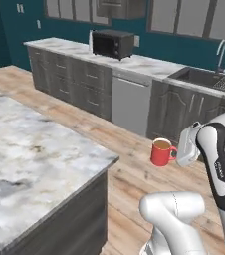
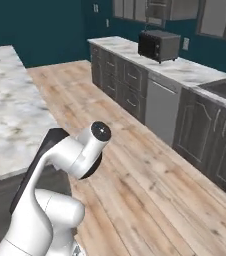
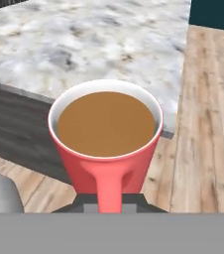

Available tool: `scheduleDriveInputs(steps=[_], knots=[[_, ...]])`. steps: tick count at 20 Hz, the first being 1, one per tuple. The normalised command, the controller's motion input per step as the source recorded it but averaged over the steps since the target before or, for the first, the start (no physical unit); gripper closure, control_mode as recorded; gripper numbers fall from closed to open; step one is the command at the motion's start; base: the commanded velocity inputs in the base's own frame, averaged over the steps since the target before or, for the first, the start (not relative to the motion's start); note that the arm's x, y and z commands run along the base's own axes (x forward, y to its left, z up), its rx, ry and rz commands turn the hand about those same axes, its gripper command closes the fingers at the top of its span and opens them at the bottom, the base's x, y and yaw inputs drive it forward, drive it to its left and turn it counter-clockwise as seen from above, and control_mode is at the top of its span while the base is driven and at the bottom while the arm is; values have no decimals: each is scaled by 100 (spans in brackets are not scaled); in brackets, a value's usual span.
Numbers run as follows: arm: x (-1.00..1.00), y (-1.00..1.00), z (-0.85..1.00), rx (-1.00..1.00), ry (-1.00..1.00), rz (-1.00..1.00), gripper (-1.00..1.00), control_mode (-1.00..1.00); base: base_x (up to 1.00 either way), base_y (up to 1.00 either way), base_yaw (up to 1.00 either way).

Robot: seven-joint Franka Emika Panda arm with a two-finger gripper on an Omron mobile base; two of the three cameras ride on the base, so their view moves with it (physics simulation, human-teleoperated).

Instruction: Pick up the brewed coffee from the coffee machine and place it next to the breakfast plate on the dining counter.

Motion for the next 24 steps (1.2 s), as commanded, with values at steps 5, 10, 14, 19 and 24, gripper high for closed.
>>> scheduleDriveInputs(steps=[5,10,14,19,24], knots=[[0,0,0,0,0,0,100,100,45,-71,66],[0,0,0,0,0,0,100,100,28,-97,55],[0,0,0,0,0,0,100,100,25,-100,38],[0,0,0,0,0,0,100,100,82,-97,34],[0,0,0,0,0,0,100,100,100,-74,26]])
